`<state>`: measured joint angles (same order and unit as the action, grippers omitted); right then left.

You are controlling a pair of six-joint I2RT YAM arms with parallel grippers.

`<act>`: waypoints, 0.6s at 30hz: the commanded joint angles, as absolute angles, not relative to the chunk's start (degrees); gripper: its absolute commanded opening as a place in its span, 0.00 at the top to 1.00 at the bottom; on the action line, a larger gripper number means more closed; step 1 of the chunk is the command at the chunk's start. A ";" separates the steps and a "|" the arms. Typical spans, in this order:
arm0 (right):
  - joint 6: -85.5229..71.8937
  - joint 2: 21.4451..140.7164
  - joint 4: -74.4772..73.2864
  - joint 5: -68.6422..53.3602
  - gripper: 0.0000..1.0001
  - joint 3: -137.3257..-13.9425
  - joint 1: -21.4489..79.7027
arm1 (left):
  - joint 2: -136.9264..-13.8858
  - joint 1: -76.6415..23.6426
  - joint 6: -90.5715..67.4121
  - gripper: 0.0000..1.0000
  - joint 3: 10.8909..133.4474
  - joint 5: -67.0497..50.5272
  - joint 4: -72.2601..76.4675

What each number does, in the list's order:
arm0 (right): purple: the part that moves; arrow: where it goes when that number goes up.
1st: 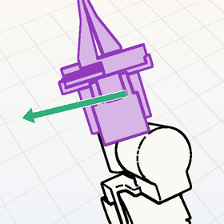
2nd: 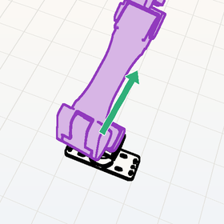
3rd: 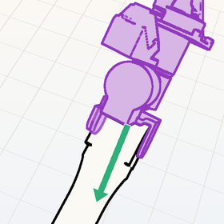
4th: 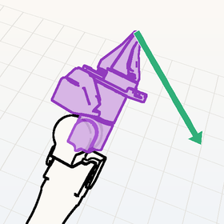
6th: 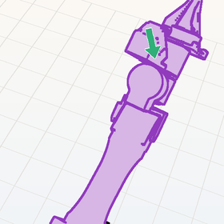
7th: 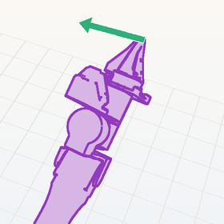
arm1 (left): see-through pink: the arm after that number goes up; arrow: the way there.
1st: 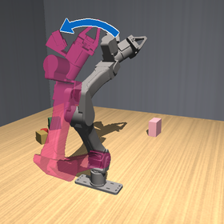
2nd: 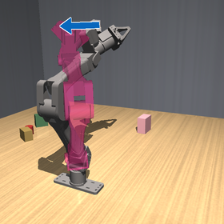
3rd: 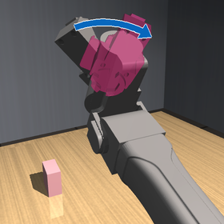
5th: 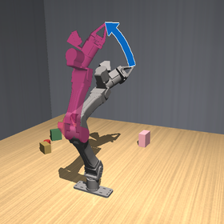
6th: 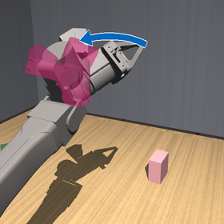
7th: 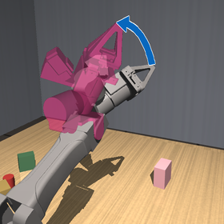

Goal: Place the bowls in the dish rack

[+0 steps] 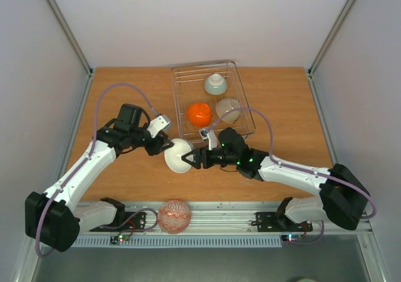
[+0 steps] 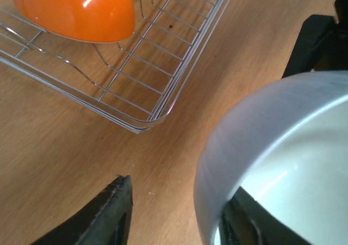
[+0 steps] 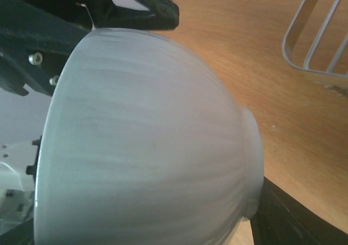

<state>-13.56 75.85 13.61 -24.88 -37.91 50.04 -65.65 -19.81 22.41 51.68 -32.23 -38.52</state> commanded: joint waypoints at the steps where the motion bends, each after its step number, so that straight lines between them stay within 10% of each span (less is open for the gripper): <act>1: -1.83 69.01 -0.33 -19.13 0.99 -45.41 51.15 | -64.25 -19.69 20.20 0.50 51.43 -29.94 -32.93; 6: 8.25 68.35 -16.02 -6.28 0.99 -55.00 51.15 | -63.60 -19.70 19.48 0.28 51.35 -25.74 -31.64; 18: 25.17 91.11 -28.51 21.76 0.99 -86.31 48.88 | -63.17 -19.69 19.69 0.27 50.06 -24.15 -31.32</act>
<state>16.75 84.66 -27.53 11.81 -77.21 50.57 -63.81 -19.88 19.49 51.09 -24.21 -32.38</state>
